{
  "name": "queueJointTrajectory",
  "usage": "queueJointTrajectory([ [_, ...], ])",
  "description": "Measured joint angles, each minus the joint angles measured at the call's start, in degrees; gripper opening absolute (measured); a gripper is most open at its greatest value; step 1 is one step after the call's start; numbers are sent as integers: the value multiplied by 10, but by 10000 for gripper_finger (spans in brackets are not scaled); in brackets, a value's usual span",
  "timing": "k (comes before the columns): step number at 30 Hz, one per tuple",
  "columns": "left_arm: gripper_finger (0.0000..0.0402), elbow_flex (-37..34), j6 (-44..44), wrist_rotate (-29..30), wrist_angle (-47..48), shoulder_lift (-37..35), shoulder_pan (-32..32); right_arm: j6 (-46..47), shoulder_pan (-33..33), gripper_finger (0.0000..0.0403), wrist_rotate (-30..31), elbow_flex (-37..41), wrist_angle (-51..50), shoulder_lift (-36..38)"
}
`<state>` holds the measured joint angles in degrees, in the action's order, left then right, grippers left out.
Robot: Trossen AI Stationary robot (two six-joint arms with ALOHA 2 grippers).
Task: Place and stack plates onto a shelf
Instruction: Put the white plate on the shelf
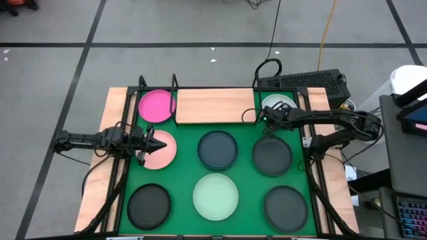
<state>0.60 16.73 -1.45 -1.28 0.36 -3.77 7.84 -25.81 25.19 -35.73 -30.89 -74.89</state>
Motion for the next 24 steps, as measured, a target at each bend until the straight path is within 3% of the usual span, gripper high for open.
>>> queueJointTrajectory([
  [5,6,0,0,0,0,0,0,-10,6,128,-14,0,-9,51],
  [13,6,0,0,0,0,0,0,-10,6,128,-118,0,-27,130],
  [17,6,0,0,0,0,0,0,-9,6,128,-118,5,-35,129],
  [24,6,0,0,0,0,0,0,-10,5,128,-113,83,26,122],
])
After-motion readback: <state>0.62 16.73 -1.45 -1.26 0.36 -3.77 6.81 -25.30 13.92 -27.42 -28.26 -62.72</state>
